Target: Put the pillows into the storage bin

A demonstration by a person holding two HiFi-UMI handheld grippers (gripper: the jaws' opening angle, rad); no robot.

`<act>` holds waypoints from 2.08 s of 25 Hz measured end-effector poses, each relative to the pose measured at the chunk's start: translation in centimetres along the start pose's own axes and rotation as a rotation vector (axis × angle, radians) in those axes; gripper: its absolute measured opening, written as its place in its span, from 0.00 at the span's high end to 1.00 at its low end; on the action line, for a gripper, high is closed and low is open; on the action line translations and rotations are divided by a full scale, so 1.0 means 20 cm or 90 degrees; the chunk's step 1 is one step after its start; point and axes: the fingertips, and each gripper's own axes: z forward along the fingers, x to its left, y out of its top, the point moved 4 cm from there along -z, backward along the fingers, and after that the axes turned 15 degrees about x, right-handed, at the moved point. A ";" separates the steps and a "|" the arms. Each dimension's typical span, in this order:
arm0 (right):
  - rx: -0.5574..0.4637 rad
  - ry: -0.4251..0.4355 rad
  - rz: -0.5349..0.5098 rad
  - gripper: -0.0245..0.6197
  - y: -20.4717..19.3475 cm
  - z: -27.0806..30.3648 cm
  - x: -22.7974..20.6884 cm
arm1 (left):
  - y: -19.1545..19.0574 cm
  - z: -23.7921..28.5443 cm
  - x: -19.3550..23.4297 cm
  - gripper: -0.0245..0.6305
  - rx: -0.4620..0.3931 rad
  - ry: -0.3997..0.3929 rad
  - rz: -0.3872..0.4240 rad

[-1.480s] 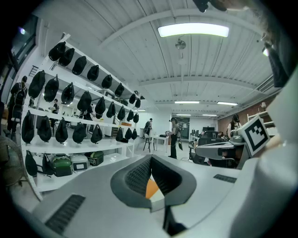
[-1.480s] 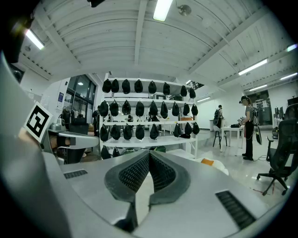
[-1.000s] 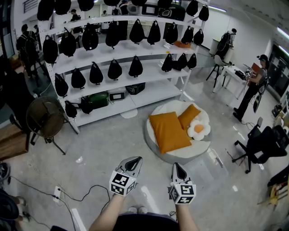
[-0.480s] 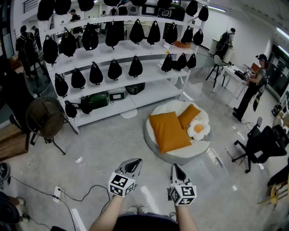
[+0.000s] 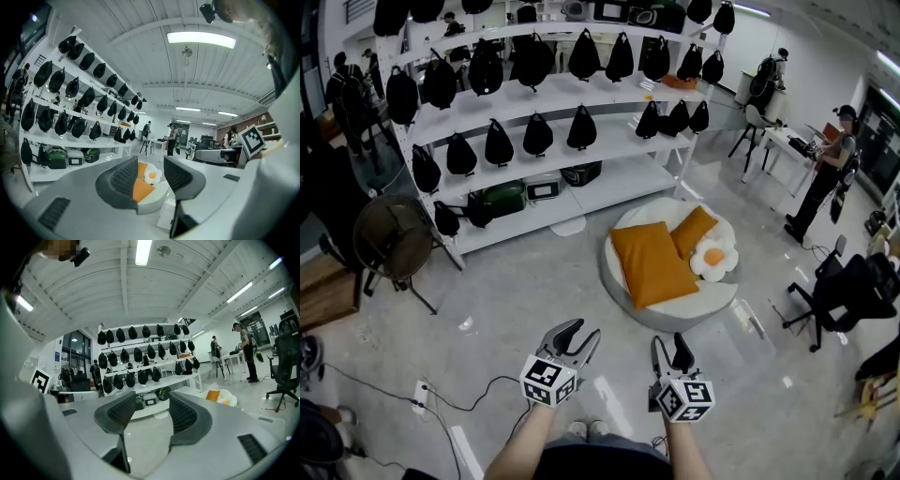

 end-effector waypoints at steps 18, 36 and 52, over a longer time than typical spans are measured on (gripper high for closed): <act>-0.050 -0.036 0.041 0.64 0.00 -0.05 0.08 | 0.04 -0.07 0.10 0.69 -0.007 -0.018 0.034; -0.078 -0.083 0.063 0.64 0.18 0.26 -0.23 | 0.18 0.44 0.30 0.69 -0.008 -0.053 0.042; -0.045 -0.088 0.084 0.64 0.87 1.48 -1.34 | 0.75 1.93 0.87 0.69 0.034 -0.030 0.003</act>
